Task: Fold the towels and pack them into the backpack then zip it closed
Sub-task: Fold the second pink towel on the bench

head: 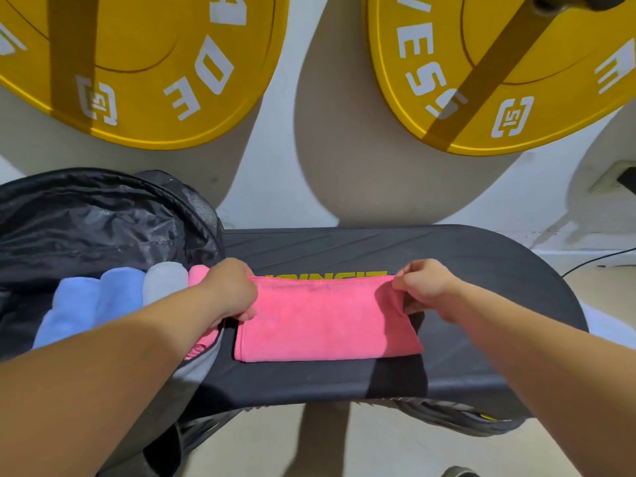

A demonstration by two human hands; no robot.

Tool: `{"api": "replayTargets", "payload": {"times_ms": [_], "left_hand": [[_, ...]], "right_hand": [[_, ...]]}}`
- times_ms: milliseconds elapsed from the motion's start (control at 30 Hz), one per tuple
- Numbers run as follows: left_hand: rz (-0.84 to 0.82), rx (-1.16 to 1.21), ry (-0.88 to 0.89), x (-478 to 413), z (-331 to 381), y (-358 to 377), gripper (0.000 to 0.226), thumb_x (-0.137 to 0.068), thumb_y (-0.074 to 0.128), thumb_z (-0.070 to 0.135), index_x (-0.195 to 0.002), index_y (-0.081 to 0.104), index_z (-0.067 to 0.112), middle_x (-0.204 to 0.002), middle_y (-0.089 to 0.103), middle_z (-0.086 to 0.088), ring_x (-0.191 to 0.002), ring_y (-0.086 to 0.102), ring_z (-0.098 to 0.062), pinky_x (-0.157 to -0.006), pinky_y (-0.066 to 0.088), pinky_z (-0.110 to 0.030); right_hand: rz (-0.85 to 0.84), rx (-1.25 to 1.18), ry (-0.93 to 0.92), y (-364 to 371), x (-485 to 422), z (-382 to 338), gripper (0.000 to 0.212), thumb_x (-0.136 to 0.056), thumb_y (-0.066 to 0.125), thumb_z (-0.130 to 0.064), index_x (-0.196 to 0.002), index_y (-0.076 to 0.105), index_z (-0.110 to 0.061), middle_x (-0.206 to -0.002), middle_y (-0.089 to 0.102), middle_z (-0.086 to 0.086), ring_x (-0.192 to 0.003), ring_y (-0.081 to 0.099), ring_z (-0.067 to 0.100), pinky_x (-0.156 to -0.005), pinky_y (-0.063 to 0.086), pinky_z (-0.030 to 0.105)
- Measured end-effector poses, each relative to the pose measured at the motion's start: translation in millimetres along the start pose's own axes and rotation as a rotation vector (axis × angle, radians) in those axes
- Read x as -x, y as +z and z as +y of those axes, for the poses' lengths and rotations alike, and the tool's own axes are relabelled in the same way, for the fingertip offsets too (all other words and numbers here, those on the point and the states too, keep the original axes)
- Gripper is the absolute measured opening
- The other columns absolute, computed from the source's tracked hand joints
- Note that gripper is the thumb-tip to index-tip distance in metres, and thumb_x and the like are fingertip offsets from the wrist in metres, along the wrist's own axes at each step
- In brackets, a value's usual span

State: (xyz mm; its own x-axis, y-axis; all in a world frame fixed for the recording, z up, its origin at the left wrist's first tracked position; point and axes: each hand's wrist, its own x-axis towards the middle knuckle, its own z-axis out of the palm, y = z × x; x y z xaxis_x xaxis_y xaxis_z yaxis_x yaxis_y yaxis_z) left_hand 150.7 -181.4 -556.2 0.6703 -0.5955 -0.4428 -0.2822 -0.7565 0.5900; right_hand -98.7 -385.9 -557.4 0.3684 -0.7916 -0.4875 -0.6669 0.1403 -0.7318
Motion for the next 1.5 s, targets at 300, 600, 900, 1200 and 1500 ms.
{"api": "replayTargets", "payload": {"times_ms": [300,600,900,1200,1500], "left_hand": [[0.107,-0.034,0.038,-21.4,-16.9,12.0,0.015,-0.082,0.061,-0.002,-0.089,0.064,0.011,-0.071,0.076,-0.014,-0.068,0.077,-0.028,-0.075,0.064,-0.045],[-0.116,-0.450,0.590,22.6,1.3,32.4,0.035,-0.073,0.077,0.031,-0.101,0.056,0.027,-0.102,0.053,0.006,-0.092,0.058,-0.020,-0.082,0.049,-0.033],[-0.128,-1.062,0.584,35.1,5.7,39.7,0.032,-0.087,0.054,0.009,-0.116,0.052,0.021,-0.118,0.054,-0.004,-0.106,0.062,-0.032,-0.071,0.041,-0.037],[0.186,-0.900,0.455,26.1,15.0,5.6,0.027,-0.084,0.049,-0.001,-0.106,0.052,0.014,-0.111,0.039,-0.005,-0.091,0.057,-0.029,-0.060,0.042,-0.041],[-0.195,-0.549,0.732,73.6,40.9,105.0,0.026,-0.092,0.061,0.038,-0.090,0.059,0.012,-0.096,0.052,-0.004,-0.088,0.056,-0.028,-0.083,0.050,-0.040]], "right_hand": [[0.013,0.010,0.011,1.8,-20.6,8.4,0.013,-0.084,0.069,0.006,-0.090,0.066,-0.006,-0.065,0.063,0.010,-0.045,0.060,0.017,-0.041,0.054,0.028],[-0.016,0.411,-0.155,4.4,-24.1,5.3,0.014,-0.087,0.073,-0.024,-0.093,0.069,-0.012,-0.082,0.067,0.008,-0.066,0.064,0.022,-0.053,0.060,0.034],[-0.171,0.273,-0.118,-4.7,-15.1,-1.0,0.020,-0.082,0.078,-0.014,-0.083,0.058,-0.010,-0.075,0.066,0.009,-0.059,0.062,0.021,-0.049,0.053,0.030],[-0.634,0.029,0.024,-2.9,14.6,21.6,0.014,-0.086,0.073,0.002,-0.088,0.063,-0.008,-0.080,0.072,0.021,-0.067,0.071,0.026,-0.070,0.059,0.037],[-0.499,0.037,-0.005,13.5,24.7,3.3,0.016,-0.087,0.051,-0.011,-0.083,0.065,-0.006,-0.067,0.059,0.013,-0.058,0.056,0.024,-0.057,0.051,0.033]]}}
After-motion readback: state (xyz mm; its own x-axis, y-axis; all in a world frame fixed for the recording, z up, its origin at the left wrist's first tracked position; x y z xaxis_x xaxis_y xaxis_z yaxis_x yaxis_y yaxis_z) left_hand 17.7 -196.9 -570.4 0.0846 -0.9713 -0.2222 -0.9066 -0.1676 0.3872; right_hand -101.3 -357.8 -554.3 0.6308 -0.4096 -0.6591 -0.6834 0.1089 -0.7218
